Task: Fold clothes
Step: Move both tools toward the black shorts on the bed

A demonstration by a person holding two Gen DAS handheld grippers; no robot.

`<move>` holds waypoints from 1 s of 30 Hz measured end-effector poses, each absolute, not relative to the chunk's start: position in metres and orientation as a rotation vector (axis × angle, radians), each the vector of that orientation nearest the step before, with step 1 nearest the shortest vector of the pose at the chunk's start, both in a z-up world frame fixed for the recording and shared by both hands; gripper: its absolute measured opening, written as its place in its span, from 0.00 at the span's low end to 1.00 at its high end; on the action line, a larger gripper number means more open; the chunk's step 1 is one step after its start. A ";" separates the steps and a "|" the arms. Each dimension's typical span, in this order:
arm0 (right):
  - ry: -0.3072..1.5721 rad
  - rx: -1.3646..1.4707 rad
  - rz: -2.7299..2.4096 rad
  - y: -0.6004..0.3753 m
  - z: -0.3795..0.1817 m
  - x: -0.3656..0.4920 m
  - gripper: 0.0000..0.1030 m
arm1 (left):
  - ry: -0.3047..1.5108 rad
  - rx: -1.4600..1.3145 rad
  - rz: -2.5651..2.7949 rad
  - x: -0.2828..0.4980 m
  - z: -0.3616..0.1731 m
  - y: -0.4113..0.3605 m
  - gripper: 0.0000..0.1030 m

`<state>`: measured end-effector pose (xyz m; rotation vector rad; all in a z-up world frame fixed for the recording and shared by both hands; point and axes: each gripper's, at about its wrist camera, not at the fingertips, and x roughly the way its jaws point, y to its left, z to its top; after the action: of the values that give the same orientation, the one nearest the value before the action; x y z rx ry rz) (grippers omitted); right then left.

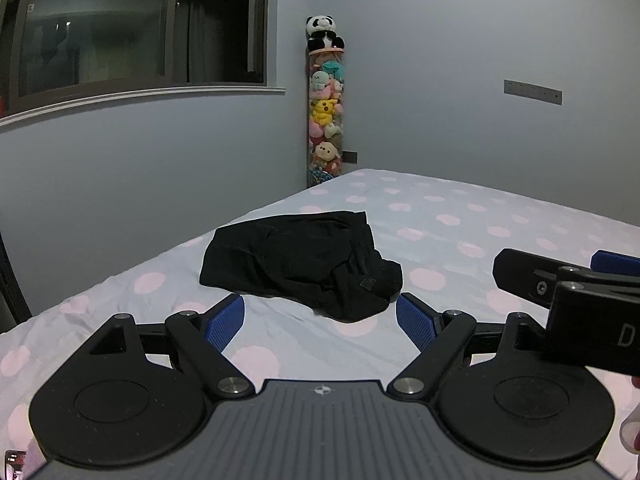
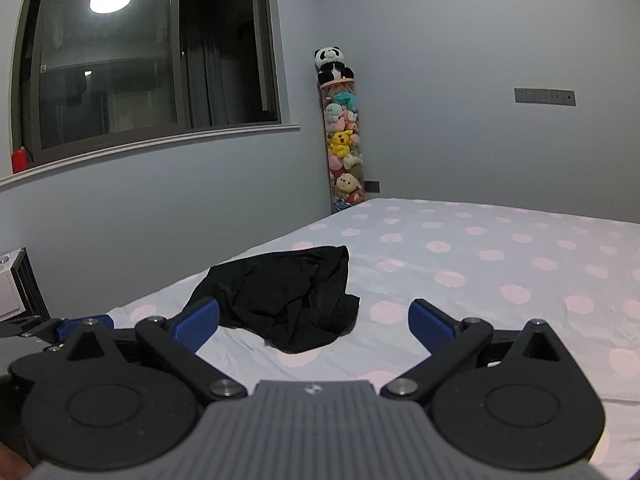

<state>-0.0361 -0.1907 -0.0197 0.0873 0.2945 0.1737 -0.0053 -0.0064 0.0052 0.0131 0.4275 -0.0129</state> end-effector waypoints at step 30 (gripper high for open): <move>0.234 0.063 0.161 -0.189 -0.025 -0.041 0.99 | 0.407 0.066 -0.027 -0.008 0.006 -0.015 0.81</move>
<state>-0.0414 -0.1888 -0.0250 0.0633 0.2339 0.1611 -0.0077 -0.0153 0.0056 0.0665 0.4068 -0.0274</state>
